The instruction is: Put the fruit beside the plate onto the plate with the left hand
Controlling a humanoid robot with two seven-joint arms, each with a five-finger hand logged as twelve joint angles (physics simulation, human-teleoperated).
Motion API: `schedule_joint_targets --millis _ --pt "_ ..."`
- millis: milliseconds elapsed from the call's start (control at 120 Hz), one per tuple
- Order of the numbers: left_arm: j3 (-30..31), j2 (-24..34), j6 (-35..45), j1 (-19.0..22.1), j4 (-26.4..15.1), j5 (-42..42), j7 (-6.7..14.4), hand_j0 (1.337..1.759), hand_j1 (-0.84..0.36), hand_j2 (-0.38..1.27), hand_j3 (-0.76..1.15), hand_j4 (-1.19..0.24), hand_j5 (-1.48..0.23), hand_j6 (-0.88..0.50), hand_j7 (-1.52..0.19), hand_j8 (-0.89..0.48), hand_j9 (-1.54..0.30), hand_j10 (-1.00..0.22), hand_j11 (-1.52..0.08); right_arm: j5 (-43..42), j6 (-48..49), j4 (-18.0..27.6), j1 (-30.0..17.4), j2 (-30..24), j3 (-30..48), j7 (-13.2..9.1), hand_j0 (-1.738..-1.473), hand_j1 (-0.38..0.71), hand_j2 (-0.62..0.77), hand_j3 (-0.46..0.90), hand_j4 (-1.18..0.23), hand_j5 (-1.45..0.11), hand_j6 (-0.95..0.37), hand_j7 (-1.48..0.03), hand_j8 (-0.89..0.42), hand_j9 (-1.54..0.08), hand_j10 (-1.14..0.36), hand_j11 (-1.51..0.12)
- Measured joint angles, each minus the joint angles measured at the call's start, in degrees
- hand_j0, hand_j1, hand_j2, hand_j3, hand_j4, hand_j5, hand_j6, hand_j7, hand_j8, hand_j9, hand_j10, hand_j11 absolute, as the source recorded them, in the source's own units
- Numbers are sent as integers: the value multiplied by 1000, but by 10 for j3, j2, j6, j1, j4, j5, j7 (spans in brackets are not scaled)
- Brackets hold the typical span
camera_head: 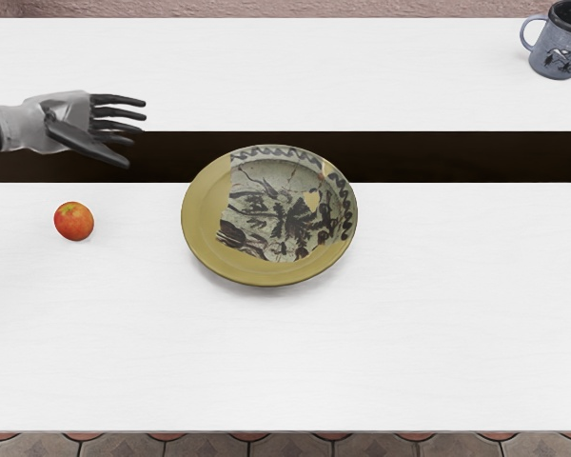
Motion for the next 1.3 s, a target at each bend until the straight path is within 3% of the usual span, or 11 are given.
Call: schedule_joint_targets --millis 300,483,683,842,908,967,1042,1158,1300 --pt "1 1 0 -7 0 1 2 1658 53 51 0 -248 -322 -248 -322 -248 -322 -248 -322 0 0 1 -6 0 0 -3 -1658 -307 -7 0 -35 -45 -35 -45 -35 -45 -35 -45" --pt "1 3 0 -57 -7 54 55 1658 53 51 0 -249 -322 -249 -322 -248 -322 -248 -322 1 0 2 -10 0 1 -5 -1658 -307 -7 0 -35 -45 -35 -45 -35 -45 -35 -45" --pt "12 48 11 -68 -176 191 130 1658 53 51 0 -250 -323 -250 -323 -250 -323 -249 -322 1 0 2 -11 0 1 -6 -1658 -307 -7 0 -35 -45 -35 -45 -35 -45 -35 -45" --pt "162 99 153 -210 -289 229 155 1658 53 52 0 -250 -323 -251 -323 -250 -323 -250 -323 1 0 2 -11 0 1 -6 -1658 -307 -7 0 -35 -45 -35 -45 -35 -45 -35 -45" --pt "254 95 223 -290 -328 233 159 1658 53 51 0 -250 -323 -251 -323 -250 -323 -250 -323 1 0 2 -11 0 1 -6 -1658 -307 -7 0 -35 -45 -35 -45 -35 -45 -35 -45" --pt "328 87 266 -322 -352 230 160 1658 52 51 0 -251 -323 -251 -323 -251 -323 -250 -323 1 0 2 -11 0 1 -6 -1658 -307 -7 0 -35 -45 -35 -45 -35 -45 -35 -45" --pt "434 46 304 -401 -372 197 161 1658 52 51 0 -251 -323 -251 -323 -251 -323 -250 -323 1 0 2 -11 0 1 -6 -1658 -307 -7 0 -35 -45 -35 -45 -35 -45 -35 -45" --pt "555 16 335 -450 -394 141 162 1658 52 51 0 -250 -323 -251 -323 -251 -323 -250 -323 1 0 2 -11 0 1 -6 -1658 -308 -7 0 -35 -45 -35 -45 -35 -45 -35 -45" --pt "634 0 347 -472 -412 108 164 1658 52 51 0 -250 -323 -251 -323 -251 -323 -250 -323 1 0 2 -11 0 1 -6 -1658 -307 -7 0 -35 -45 -35 -45 -35 -45 -35 -45"
